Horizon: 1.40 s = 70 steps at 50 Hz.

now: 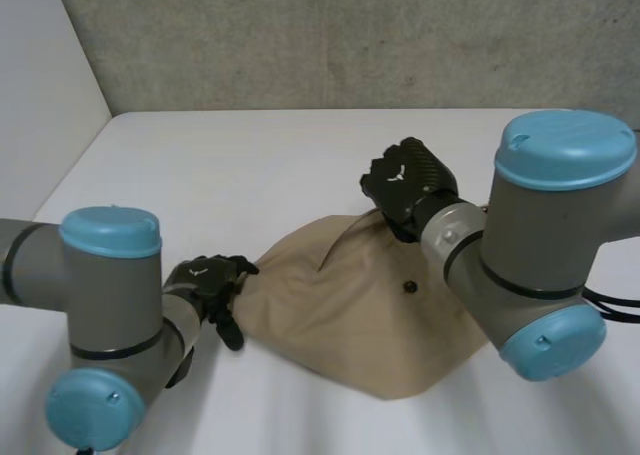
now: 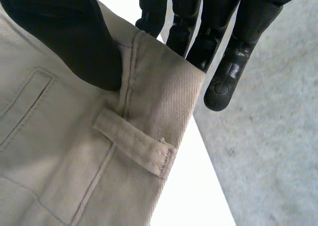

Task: Fold the shorts.

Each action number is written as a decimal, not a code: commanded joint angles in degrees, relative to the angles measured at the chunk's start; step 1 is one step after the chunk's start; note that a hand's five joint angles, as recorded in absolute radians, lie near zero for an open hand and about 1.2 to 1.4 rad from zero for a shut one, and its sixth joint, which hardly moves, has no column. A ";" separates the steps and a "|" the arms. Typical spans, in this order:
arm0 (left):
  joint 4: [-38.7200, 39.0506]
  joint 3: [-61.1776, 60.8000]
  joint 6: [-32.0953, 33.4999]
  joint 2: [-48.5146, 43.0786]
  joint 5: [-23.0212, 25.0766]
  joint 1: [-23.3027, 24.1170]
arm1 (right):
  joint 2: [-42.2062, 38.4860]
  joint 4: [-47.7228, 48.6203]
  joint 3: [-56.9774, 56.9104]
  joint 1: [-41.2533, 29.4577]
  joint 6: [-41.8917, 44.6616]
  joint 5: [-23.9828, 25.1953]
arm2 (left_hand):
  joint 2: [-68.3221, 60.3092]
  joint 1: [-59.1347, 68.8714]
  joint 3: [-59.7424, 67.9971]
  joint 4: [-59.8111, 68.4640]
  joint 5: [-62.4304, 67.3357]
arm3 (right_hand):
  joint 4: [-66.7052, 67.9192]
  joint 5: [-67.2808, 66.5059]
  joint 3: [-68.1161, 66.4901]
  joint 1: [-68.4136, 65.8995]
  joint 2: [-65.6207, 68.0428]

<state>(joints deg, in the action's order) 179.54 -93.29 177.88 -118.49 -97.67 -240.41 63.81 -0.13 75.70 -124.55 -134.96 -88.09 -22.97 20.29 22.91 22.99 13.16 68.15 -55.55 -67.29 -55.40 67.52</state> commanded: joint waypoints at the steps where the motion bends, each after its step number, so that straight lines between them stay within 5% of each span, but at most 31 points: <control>1: 0.99 4.16 0.27 -3.23 -1.74 0.99 | 0.79 -0.92 1.64 2.11 0.05 0.20 | -8.44 11.12 8.50 8.42 8.25 | 11.85 -14.45 -12.71 -24.60 12.48; 33: 5.38 7.06 0.19 -3.85 -1.03 -2.96 | -4.57 -0.92 -1.35 7.74 0.22 0.29 | -4.23 6.91 4.29 4.21 4.04 | 11.85 -14.45 -12.71 -24.60 12.48; 35: 5.38 7.42 0.19 -4.38 -1.03 -2.96 | -4.75 -0.84 -1.35 7.74 0.31 0.29 | -7.08 9.75 7.14 7.06 6.88 | 11.85 -14.45 -12.71 -24.60 12.48; 40: 5.38 9.26 0.19 -5.08 0.19 -2.96 | -5.71 -0.57 -2.75 7.83 0.49 0.29 | -45.49 48.16 45.54 45.47 45.29 | 11.85 -14.45 -12.71 -24.60 12.48; 43: 5.56 11.19 0.19 -4.99 2.12 -2.96 | -7.20 -0.14 -5.29 7.83 0.58 0.46 | -57.00 59.67 57.06 56.98 56.81 | 11.85 -14.45 -12.71 -24.60 12.48; 51: 6.79 29.63 5.10 -4.82 5.21 -3.84 | -10.11 12.30 -17.67 8.35 0.22 -0.24 | -57.03 59.71 57.09 57.01 56.84 | 11.85 -14.45 -12.71 -24.60 12.48; 55: 11.87 40.88 11.42 -4.38 4.86 -4.28 | -9.06 28.27 -22.69 8.53 0.05 -2.25 | -57.03 59.71 57.09 57.01 56.84 | 11.85 -14.45 -12.71 -24.60 12.48; 61: 29.62 46.71 17.67 -0.43 0.47 -3.75 | -4.93 46.78 -24.02 8.44 -1.79 -3.49 | -57.03 59.71 57.09 57.01 56.84 | 11.85 -14.45 -12.71 -24.60 12.48; 70: 40.01 32.04 17.94 6.43 -0.24 -3.23 | -1.85 42.50 -18.32 8.44 -8.30 -2.79 | -57.03 59.71 57.09 57.01 56.84 | 11.85 -14.45 -12.71 -24.60 12.48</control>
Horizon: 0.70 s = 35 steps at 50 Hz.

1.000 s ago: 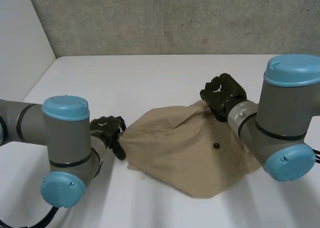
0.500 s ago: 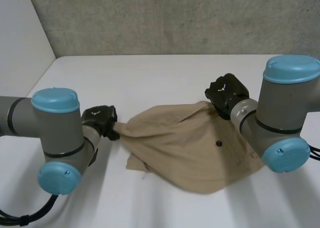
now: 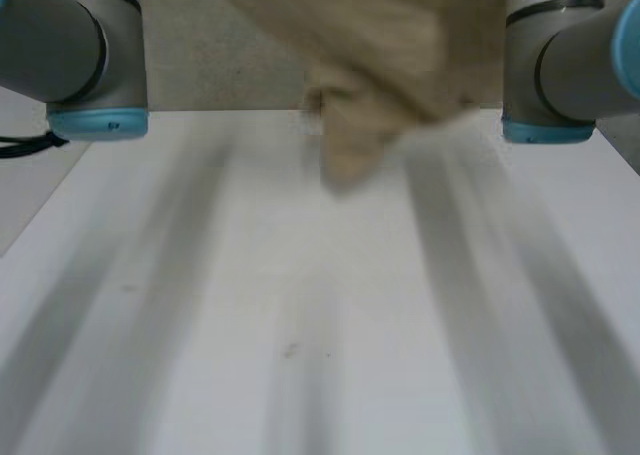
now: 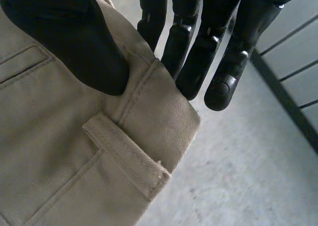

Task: Fold the shorts.

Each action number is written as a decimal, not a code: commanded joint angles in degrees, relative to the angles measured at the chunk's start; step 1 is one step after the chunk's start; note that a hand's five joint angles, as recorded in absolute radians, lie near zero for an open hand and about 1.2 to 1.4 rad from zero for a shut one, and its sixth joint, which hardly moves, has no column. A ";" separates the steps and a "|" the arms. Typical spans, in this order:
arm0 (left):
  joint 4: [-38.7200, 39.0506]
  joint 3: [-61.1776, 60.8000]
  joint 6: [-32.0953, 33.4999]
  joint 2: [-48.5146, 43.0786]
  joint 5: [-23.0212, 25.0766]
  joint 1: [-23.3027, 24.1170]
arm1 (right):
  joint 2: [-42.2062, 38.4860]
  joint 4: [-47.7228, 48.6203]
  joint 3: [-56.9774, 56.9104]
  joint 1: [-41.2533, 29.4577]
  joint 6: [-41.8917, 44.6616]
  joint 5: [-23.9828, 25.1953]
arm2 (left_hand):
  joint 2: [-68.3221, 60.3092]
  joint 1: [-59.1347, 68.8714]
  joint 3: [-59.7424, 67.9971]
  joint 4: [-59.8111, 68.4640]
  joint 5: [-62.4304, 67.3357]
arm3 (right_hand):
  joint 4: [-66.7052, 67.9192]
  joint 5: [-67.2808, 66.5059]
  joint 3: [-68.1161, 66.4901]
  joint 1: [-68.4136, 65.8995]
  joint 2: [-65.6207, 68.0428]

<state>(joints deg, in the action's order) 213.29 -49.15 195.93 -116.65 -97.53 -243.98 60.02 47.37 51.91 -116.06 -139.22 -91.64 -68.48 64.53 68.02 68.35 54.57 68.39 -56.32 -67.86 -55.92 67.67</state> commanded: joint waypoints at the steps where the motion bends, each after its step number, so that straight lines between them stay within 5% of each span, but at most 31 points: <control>1: 6.09 -15.24 -0.20 4.76 -0.29 0.44 | 2.03 -5.71 6.70 -0.13 -4.04 1.02 | -11.52 15.47 11.98 11.65 15.43 | 11.61 -13.68 -12.14 -24.08 12.33; 17: -0.76 -45.59 0.50 -3.58 0.24 0.53 | -1.93 -33.30 30.97 1.98 -4.75 6.82 | -11.37 15.32 11.83 11.50 15.28 | 11.61 -13.68 -12.14 -24.08 12.33; 23: -10.69 -48.76 0.68 -2.62 0.32 0.53 | -1.23 -39.72 34.40 2.94 -8.43 7.00 | 4.74 -0.79 -4.28 -4.61 -0.83 | 11.61 -13.68 -12.14 -24.08 12.33; 28: -20.26 -50.34 0.59 3.69 0.50 0.09 | 2.46 -41.48 37.21 5.14 -12.65 7.00 | 33.30 -29.35 -32.84 -33.16 -29.39 | 11.61 -13.68 -12.14 -24.08 12.33; 35: -22.48 -54.29 0.50 9.94 0.59 -0.18 | 5.89 -42.45 42.22 6.28 -15.56 9.63 | 46.48 -42.53 -46.02 -46.35 -42.57 | 11.61 -13.68 -12.14 -24.08 12.33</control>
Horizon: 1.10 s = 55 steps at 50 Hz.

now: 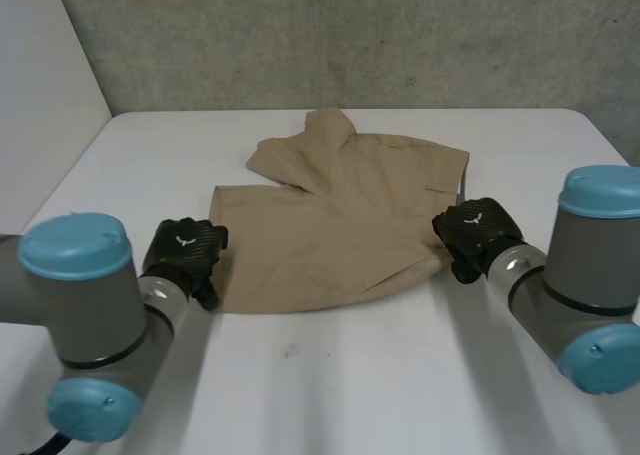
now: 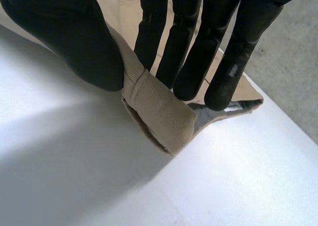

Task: Fold the shorts.

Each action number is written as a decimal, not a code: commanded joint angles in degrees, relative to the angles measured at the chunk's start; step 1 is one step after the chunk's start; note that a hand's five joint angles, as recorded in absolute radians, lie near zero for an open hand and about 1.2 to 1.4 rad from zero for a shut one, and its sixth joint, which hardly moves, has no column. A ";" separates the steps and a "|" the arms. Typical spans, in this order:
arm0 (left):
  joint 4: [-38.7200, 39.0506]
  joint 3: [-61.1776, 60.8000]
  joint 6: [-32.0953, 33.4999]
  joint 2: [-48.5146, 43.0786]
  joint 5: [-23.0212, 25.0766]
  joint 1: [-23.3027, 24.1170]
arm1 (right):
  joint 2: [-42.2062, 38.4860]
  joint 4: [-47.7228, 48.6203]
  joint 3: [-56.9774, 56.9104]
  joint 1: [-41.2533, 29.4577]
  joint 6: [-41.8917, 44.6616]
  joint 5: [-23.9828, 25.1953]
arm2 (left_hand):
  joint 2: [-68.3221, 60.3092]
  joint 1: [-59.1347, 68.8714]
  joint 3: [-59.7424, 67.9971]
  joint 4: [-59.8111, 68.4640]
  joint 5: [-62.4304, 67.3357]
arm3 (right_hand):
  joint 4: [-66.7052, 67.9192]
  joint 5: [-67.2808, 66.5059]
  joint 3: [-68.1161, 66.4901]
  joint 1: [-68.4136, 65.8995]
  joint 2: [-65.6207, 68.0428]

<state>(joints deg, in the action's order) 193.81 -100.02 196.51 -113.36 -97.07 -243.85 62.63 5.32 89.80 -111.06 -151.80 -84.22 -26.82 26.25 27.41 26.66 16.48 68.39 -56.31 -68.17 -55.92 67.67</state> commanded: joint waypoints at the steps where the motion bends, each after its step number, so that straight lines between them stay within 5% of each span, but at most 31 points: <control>1: -2.83 -3.95 -0.07 7.09 0.13 -0.31 | 3.28 -0.40 4.85 1.63 -3.32 2.65 | 4.99 -4.43 -5.58 -4.83 -4.66 | 11.61 -13.69 -11.83 -24.08 12.33; 15: -0.37 -9.49 -0.16 5.62 10.41 -0.49 | 4.34 -0.40 7.40 4.54 -9.39 6.17 | -2.88 3.45 2.29 3.04 3.21 | 11.61 -13.69 -11.83 -24.08 12.33; 25: 7.10 -8.88 -0.07 1.65 10.76 -1.98 | 4.34 -0.40 7.41 4.71 -9.48 6.26 | -13.68 14.24 13.09 13.84 14.01 | 11.61 -13.69 -11.83 -24.08 12.33; 55: 7.28 -2.02 0.11 -6.87 10.76 -3.21 | 4.25 -0.40 7.67 4.63 -9.04 6.35 | -27.79 28.36 27.20 27.95 28.12 | 11.61 -13.69 -11.83 -24.08 12.33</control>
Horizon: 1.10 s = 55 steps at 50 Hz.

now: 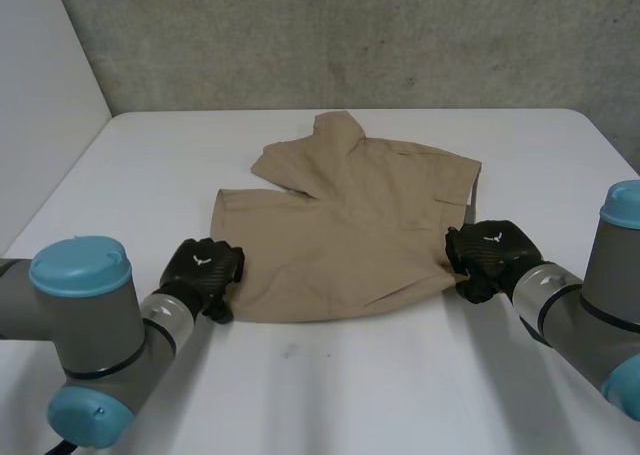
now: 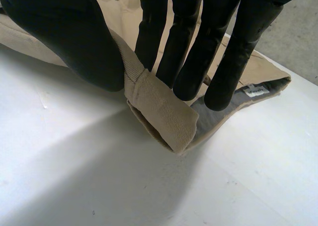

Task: Fold the shorts.

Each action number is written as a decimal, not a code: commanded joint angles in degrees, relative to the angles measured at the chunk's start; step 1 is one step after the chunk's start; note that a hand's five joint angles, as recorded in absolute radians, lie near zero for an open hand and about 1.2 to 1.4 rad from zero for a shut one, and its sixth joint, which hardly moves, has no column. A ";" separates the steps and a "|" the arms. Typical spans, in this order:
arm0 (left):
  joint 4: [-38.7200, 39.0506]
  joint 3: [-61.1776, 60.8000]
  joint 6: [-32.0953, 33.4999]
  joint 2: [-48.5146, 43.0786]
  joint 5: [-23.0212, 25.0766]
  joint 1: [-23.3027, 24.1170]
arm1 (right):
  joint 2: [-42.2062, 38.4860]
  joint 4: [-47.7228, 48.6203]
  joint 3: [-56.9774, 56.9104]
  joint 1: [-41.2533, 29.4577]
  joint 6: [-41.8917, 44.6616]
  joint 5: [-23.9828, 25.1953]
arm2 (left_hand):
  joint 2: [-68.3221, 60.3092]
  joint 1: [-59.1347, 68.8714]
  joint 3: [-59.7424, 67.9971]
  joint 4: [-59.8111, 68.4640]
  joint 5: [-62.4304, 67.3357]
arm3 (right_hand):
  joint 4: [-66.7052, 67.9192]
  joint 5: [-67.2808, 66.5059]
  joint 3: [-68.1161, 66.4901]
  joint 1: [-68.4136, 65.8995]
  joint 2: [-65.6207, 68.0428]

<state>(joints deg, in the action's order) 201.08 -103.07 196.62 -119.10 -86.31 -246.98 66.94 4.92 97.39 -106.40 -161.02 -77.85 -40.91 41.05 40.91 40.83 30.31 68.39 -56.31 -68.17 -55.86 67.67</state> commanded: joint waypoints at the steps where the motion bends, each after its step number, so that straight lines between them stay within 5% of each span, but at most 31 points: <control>1: 0.01 1.20 -0.01 -1.23 0.00 0.00 | -0.05 0.09 0.17 -0.04 0.18 -0.02 | -15.71 15.57 15.71 15.79 16.31 | 11.61 -13.69 -11.83 -24.14 12.33; 7: 0.27 1.73 -0.09 -1.75 -0.09 -0.08 | -0.05 0.26 0.17 -0.04 0.26 -0.10 | -39.04 38.90 39.04 39.12 39.64 | 11.61 -13.69 -11.83 -24.14 12.33; 13: 0.18 0.85 -0.01 -0.61 -0.26 0.18 | 0.04 0.09 -0.18 -0.04 0.53 -0.11 | -39.09 38.95 39.09 39.17 39.69 | 11.61 -13.69 -11.83 -24.14 12.33; 17: 0.10 -0.73 -0.01 2.11 -0.26 0.36 | 0.21 -1.40 -0.97 0.14 0.35 -0.37 | -39.09 38.95 39.09 39.17 39.69 | -15.30 13.21 15.07 2.77 -14.58; 24: 0.71 -3.37 -0.09 5.89 -0.26 0.27 | 2.14 -12.98 -5.01 4.43 -0.26 -0.20 | -39.09 38.95 39.09 39.17 39.69 | -31.54 29.45 31.31 19.01 -30.82; 38: 0.62 -4.07 -0.53 8.09 -0.09 -4.04 | 2.59 -13.01 -3.88 6.82 0.00 6.40 | -39.09 38.95 39.09 39.17 39.69 | -34.59 32.51 34.37 22.06 -33.87; 55: 0.71 -3.72 -0.71 8.27 -0.18 -4.39 | -0.14 -3.08 0.34 4.89 -0.35 5.61 | -39.09 38.95 39.09 39.17 39.69 | -33.75 31.66 33.53 21.22 -33.03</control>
<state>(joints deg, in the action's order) 201.76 -107.01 195.90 -110.83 -86.47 -251.33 67.33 -0.67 97.01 -100.29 -161.06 -72.12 -68.52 64.07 68.00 68.36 54.74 32.10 -22.02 -31.76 -28.10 32.58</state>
